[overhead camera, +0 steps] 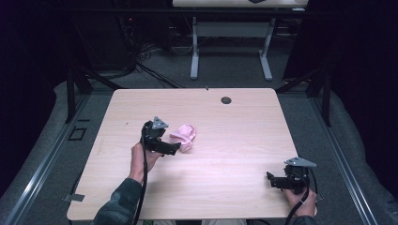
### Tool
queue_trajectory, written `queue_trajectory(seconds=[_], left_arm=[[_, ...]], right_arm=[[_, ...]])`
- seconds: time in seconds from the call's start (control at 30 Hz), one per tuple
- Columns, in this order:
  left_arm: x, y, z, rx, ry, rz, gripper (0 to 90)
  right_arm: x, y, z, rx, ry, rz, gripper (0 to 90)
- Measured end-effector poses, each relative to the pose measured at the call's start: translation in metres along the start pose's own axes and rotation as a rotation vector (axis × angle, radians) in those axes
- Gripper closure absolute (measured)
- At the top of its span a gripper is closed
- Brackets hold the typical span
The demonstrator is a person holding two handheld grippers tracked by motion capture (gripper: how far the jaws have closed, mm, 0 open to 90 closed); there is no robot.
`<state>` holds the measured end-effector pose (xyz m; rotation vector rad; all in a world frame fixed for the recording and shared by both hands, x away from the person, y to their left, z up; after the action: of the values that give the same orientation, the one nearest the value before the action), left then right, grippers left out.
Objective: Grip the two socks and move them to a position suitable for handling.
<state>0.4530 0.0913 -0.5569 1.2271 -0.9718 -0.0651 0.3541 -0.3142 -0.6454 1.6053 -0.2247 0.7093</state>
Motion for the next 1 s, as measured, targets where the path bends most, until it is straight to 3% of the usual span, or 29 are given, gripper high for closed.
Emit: queue_trajectory(seconds=[0.1,0.17,0.23,0.37,0.5,0.8,0.9,1.0], left_arm=[[0.013,-0.012,0.006,-0.02,-0.002,-0.012,2.3],[0.017,-0.024,0.009,-0.006,-0.017,-0.047,6.7],[0.013,-0.043,0.012,-0.001,-0.016,-0.11,10.1],[0.009,-0.059,0.011,0.026,-0.007,-0.148,20.0],[0.006,-0.065,0.01,0.042,0.003,-0.16,34.0],[-0.006,-0.078,0.009,0.047,0.009,-0.211,49.4],[-0.008,-0.078,0.006,0.068,0.007,-0.198,64.3],[-0.009,-0.076,0.003,0.061,0.017,-0.185,71.2]], right_arm=[[0.0,0.0,0.0,-0.002,-0.005,0.004,3.1],[0.0,0.0,0.0,0.0,-0.005,0.005,3.3],[0.0,0.0,0.0,-0.001,-0.006,0.005,3.5],[0.0,0.0,0.0,-0.001,-0.006,0.007,3.8],[0.0,0.0,0.001,-0.007,-0.006,0.005,4.2],[0.0,0.001,0.001,-0.007,-0.009,0.006,4.8],[0.0,0.001,0.001,-0.006,-0.009,0.007,4.9],[0.0,0.001,0.001,-0.007,-0.012,0.005,5.2]])
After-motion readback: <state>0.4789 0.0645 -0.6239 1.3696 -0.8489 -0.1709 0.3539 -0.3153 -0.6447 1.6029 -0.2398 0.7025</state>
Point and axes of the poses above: each handheld gripper's, and its own axes: y roughly backward along the jaws, x roughly out of its top, z roughly to its right, the point moved 8 cm from there along -y, roughly forward along the jaws, and after that the axes turned 12 degrees about -z, right-handed, at the moved point
